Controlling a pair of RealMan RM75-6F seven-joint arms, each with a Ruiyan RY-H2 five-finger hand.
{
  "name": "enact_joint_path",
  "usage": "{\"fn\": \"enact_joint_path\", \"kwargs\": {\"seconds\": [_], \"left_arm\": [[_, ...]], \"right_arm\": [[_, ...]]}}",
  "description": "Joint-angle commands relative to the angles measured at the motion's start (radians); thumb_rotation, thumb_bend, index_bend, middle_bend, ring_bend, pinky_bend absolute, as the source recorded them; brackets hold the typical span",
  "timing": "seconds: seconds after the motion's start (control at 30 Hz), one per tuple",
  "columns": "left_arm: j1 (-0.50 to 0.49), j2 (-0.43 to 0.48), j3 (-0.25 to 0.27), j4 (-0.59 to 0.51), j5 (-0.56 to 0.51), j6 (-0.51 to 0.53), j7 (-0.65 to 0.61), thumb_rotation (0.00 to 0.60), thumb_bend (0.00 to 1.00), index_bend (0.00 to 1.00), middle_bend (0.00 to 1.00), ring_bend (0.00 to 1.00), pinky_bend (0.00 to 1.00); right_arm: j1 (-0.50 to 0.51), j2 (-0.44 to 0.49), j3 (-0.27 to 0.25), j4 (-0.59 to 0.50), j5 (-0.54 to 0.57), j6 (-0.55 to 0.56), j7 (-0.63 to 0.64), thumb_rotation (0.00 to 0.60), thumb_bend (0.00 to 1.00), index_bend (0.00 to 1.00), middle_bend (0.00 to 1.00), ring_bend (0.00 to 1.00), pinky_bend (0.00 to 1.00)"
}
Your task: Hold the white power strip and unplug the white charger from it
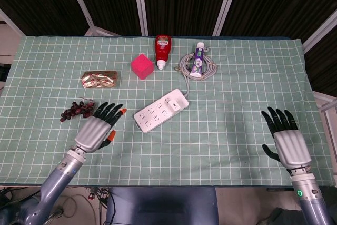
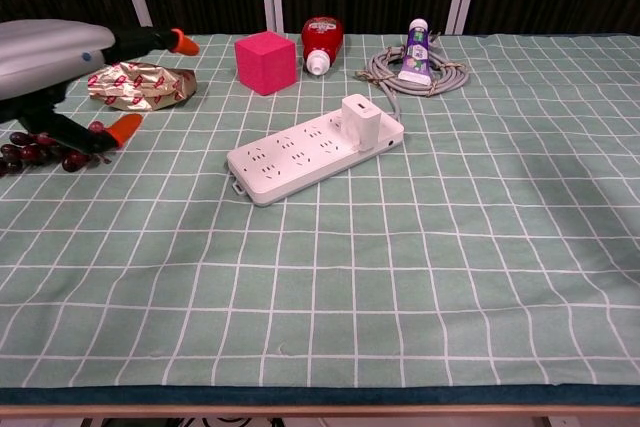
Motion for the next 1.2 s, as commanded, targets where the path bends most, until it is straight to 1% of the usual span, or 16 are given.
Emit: {"fn": "enact_joint_path", "kwargs": {"seconds": [0.03,0.17,0.33,0.5,0.63,0.87,0.97,1.2], "left_arm": [[-0.051,-0.049,-0.013,0.017,-0.081,-0.057,0.061,0.600,0.53,0.04,0.00,0.00,0.05],[-0.091,-0.097,-0.010,0.043,-0.151,-0.079,0.124,0.600,0.53,0.06,0.01,0.00,0.05],[-0.130,-0.148,0.000,0.087,-0.211,-0.104,0.153,0.600,0.53,0.07,0.01,0.00,0.05],[-0.171,-0.193,0.012,0.137,-0.258,-0.136,0.173,0.600,0.53,0.12,0.02,0.00,0.05],[-0.196,-0.223,0.017,0.160,-0.293,-0.150,0.179,0.600,0.53,0.12,0.02,0.00,0.05],[-0.222,-0.251,0.032,0.193,-0.325,-0.149,0.187,0.600,0.53,0.12,0.03,0.00,0.05],[-0.228,-0.262,0.041,0.210,-0.329,-0.142,0.184,0.600,0.53,0.12,0.03,0.00,0.05],[-0.245,-0.291,0.053,0.252,-0.321,-0.145,0.152,0.600,0.53,0.11,0.03,0.00,0.06]], "right_arm": [[0.051,-0.002,0.036,-0.055,0.062,-0.053,-0.073,0.600,0.33,0.00,0.00,0.00,0.00],[0.104,0.000,0.072,-0.093,0.138,-0.102,-0.154,0.600,0.33,0.00,0.00,0.00,0.00],[0.166,-0.009,0.104,-0.125,0.216,-0.148,-0.240,0.600,0.33,0.00,0.00,0.00,0.00],[0.220,-0.025,0.125,-0.151,0.287,-0.176,-0.312,0.600,0.33,0.00,0.00,0.00,0.00],[0.257,-0.041,0.135,-0.157,0.338,-0.189,-0.354,0.600,0.33,0.00,0.00,0.00,0.00],[0.333,-0.083,0.150,-0.124,0.406,-0.220,-0.414,0.600,0.33,0.00,0.00,0.00,0.00],[0.387,-0.112,0.164,-0.099,0.447,-0.243,-0.450,0.600,0.33,0.00,0.00,0.00,0.00],[0.491,-0.182,0.175,-0.042,0.532,-0.278,-0.528,0.600,0.33,0.00,0.00,0.00,0.00]]}}
